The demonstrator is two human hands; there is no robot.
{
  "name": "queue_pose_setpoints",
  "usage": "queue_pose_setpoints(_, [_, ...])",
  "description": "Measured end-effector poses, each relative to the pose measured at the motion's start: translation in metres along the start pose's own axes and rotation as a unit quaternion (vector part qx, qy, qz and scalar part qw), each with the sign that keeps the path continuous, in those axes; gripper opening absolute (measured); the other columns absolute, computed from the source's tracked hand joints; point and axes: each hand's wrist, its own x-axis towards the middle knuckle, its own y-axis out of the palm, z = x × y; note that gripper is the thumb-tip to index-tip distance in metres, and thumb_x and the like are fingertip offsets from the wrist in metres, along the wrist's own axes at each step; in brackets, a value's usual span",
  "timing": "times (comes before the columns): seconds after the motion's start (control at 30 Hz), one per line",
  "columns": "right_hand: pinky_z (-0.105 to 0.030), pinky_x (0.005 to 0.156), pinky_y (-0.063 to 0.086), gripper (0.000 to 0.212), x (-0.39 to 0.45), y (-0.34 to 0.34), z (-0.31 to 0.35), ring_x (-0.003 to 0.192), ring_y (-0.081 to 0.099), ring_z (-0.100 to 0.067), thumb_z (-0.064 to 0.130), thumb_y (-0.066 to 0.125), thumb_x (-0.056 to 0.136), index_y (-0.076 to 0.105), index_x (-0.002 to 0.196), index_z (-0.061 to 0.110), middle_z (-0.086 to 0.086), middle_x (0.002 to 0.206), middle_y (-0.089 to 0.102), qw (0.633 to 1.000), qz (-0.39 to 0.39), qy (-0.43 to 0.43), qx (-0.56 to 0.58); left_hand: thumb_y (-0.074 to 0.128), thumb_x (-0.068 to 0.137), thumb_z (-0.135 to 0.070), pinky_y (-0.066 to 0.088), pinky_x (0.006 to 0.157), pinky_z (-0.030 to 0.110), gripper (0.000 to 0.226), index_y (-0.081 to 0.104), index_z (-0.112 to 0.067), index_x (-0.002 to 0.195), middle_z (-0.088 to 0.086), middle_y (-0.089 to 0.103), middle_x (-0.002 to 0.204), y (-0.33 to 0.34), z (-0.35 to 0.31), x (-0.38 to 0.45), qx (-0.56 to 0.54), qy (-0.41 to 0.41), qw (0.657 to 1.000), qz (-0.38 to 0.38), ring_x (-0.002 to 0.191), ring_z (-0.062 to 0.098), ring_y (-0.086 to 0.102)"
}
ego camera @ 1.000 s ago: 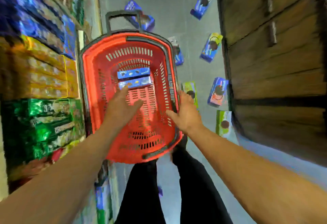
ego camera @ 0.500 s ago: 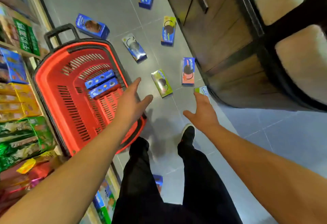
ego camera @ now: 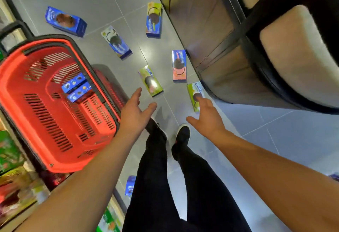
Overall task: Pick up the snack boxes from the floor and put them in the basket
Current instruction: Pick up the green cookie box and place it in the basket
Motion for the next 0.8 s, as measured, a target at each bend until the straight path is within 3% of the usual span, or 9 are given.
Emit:
queue_pose_setpoints(0.27, [-0.033, 0.105, 0.035, 0.079, 0.097, 0.041, 0.026, 0.138, 0.034, -0.026, 0.036, 0.069, 0.086, 0.028, 0.149, 0.012, -0.009, 0.149, 0.034, 0.999, 0.018, -0.025, -0.023, 0.067, 0.082, -0.046, 0.042, 0.105, 0.038, 0.076, 0.035, -0.021, 0.147, 0.001, 0.048, 0.144, 0.031, 0.061, 0.075, -0.037, -0.072, 0.997, 0.013, 0.127, 0.023, 0.050])
queue_pose_setpoints(0.43, [-0.029, 0.102, 0.031, 0.077, 0.180, 0.095, 0.027, 0.135, 0.039, -0.022, 0.036, 0.069, 0.085, 0.031, 0.148, 0.015, -0.007, 0.149, 0.035, 0.999, 0.031, -0.030, -0.018, 0.068, 0.082, -0.044, 0.042, 0.105, 0.040, 0.075, 0.036, -0.020, 0.146, 0.000, 0.047, 0.145, 0.083, 0.118, 0.133, -0.063, -0.133, 0.989, -0.007, 0.127, 0.022, 0.050])
queue_pose_setpoints(0.6, [-0.025, 0.100, 0.031, 0.075, 0.269, 0.167, -0.005, 0.134, 0.039, -0.021, 0.035, 0.070, 0.083, 0.034, 0.146, 0.018, -0.003, 0.149, 0.035, 0.998, 0.062, -0.028, -0.006, 0.066, 0.084, -0.045, 0.040, 0.107, 0.040, 0.075, 0.034, -0.021, 0.147, 0.003, 0.046, 0.145, 0.152, 0.176, 0.203, -0.092, -0.207, 0.974, -0.020, 0.128, 0.023, 0.049])
queue_pose_setpoints(0.8, [-0.033, 0.102, 0.036, 0.072, 0.365, 0.230, -0.050, 0.134, 0.039, -0.024, 0.038, 0.069, 0.084, 0.036, 0.145, 0.016, -0.008, 0.148, 0.037, 0.998, 0.057, -0.018, -0.029, 0.065, 0.085, -0.043, 0.041, 0.104, 0.039, 0.071, 0.036, -0.020, 0.145, 0.004, 0.049, 0.139, 0.230, 0.237, 0.267, -0.137, -0.268, 0.953, -0.030, 0.121, 0.025, 0.054])
